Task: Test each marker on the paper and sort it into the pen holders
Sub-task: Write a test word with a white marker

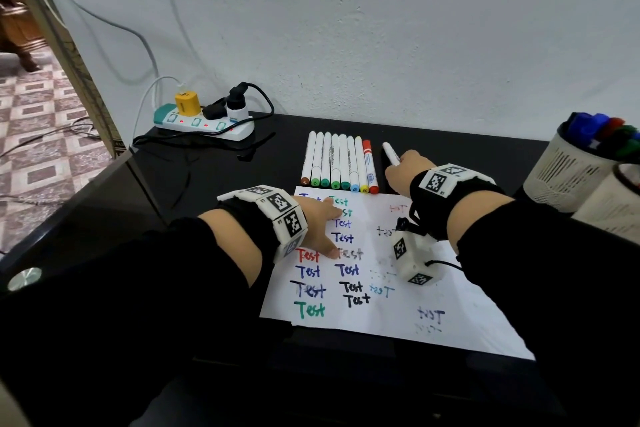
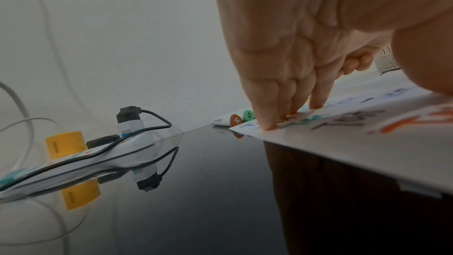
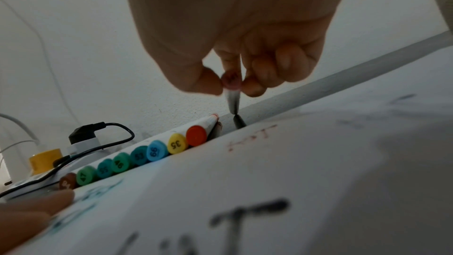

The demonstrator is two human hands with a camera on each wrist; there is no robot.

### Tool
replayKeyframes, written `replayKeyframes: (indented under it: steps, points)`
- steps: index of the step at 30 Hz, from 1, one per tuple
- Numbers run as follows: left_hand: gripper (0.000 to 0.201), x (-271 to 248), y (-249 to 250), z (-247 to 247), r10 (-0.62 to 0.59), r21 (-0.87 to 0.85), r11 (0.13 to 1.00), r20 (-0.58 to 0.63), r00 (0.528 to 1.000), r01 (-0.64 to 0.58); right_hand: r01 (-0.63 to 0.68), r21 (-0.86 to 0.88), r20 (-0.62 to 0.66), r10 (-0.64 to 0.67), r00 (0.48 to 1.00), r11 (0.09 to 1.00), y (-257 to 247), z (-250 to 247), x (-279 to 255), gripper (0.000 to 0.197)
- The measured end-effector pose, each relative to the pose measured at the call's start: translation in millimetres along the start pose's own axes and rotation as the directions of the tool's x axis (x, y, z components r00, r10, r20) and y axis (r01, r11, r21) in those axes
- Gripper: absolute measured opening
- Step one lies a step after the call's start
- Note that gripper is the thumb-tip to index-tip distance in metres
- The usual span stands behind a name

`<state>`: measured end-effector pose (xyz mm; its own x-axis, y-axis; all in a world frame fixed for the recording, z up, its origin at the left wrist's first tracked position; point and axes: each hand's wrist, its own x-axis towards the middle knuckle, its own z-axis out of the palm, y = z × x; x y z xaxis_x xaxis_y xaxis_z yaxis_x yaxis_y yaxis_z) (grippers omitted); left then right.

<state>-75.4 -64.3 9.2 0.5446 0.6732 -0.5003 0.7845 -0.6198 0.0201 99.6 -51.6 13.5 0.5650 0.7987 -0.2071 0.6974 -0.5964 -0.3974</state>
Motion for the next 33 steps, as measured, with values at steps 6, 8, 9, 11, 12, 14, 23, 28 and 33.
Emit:
replayKeyframes:
  steps: [6, 8, 9, 11, 12, 14, 23, 28, 33]
  points:
    - [0.079, -1, 0, 0, 0.017, 0.005, 1.0, -0.003, 1.0, -0.017, 0.082, -0.136, -0.046, -0.089, 0.995, 0.987, 4, -19, -8, 0.041]
    - [0.08, -2, -1, 0, 0.018, -0.009, 1.0, -0.019, 1.0, -0.018, 0.101, -0.094, -0.107, -0.111, 0.988, 0.99, 13, -29, -16, 0.037]
    - [0.08, -3, -1, -1, 0.013, -0.025, 1.0, -0.034, 0.999, -0.014, 0.11, -0.067, -0.127, -0.118, 0.985, 0.992, 18, -34, -21, 0.035]
    - [0.079, -4, -1, -3, -0.001, -0.07, 0.998, -0.089, 0.996, -0.005, 0.102, 0.125, -0.137, -0.084, 0.987, 0.987, 28, -40, -26, 0.033]
    - [0.078, -6, 0, -5, -0.007, -0.104, 0.995, -0.129, 0.992, -0.007, 0.074, 0.314, -0.117, -0.039, 0.992, 0.947, 33, -43, -28, 0.033]
    - [0.076, -9, 0, -9, -0.025, -0.213, 0.977, -0.217, 0.976, -0.023, 0.037, 0.582, -0.098, 0.026, 0.995, 0.813, 40, -50, -36, 0.034]
    - [0.06, -52, 15, -23, -0.083, -0.451, 0.873, -0.511, 0.855, -0.185, 0.035, 0.7, 0.064, -0.112, 0.992, 0.714, 45, -75, -93, 0.03]
    - [0.028, -80, 22, -21, -0.097, -0.479, 0.856, -0.518, 0.85, -0.194, 0.025, 0.88, 0.046, -0.137, 0.989, 0.474, 43, -73, -103, 0.021]
    - [0.02, -91, 29, -12, -0.124, -0.571, 0.781, -0.539, 0.833, -0.253, 0.012, 0.921, 0.058, -0.169, 0.984, 0.389, 25, -54, -124, 0.034]
